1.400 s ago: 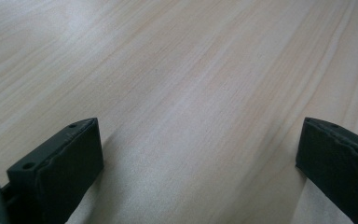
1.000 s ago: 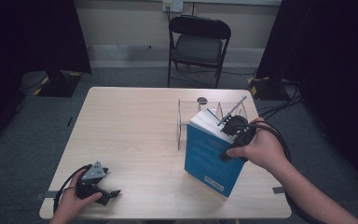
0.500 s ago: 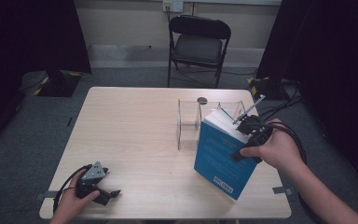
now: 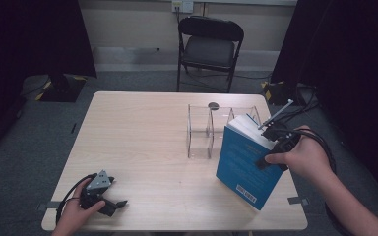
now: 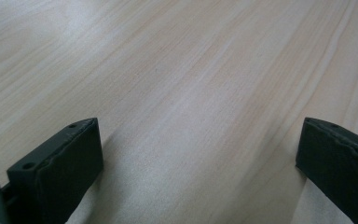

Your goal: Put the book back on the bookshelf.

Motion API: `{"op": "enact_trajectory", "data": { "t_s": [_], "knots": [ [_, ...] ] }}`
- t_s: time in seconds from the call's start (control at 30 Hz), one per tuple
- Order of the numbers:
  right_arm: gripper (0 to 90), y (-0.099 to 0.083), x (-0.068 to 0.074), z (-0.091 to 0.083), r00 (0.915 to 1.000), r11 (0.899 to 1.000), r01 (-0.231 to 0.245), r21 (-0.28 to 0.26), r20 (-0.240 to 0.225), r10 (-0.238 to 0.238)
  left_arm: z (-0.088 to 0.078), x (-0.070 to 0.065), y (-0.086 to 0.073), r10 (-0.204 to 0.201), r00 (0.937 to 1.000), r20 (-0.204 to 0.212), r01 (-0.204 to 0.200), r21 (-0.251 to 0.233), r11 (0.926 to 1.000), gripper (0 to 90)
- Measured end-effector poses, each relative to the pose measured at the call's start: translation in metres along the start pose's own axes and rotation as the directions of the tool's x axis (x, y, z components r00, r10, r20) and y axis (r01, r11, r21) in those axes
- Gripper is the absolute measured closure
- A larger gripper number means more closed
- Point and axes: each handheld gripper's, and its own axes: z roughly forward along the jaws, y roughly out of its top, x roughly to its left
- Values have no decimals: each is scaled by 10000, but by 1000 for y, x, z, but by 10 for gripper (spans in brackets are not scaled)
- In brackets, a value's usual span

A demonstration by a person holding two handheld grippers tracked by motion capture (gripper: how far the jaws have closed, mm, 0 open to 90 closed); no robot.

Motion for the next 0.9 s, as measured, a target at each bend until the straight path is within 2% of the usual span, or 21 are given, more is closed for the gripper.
{"op": "enact_trajectory", "data": {
  "t_s": [0.33, 0.67, 0.9],
  "knots": [
    [616, -6, -12, -1, 9989, 9988, -463, -152, 9, 464, 0, 0, 0, -5, 10000, 4, 5, 1, 10000, 0],
    [616, -9, -24, -5, 9975, 9980, -596, -203, 375, 604, 0, 0, 0, -2, 10000, 2, 2, 1, 10000, 0],
    [616, -12, -31, -6, 9960, 9969, -762, -202, 457, 770, 0, 0, 0, -1, 10000, 3, 1, -5, 10000, 0]
  ]
}}
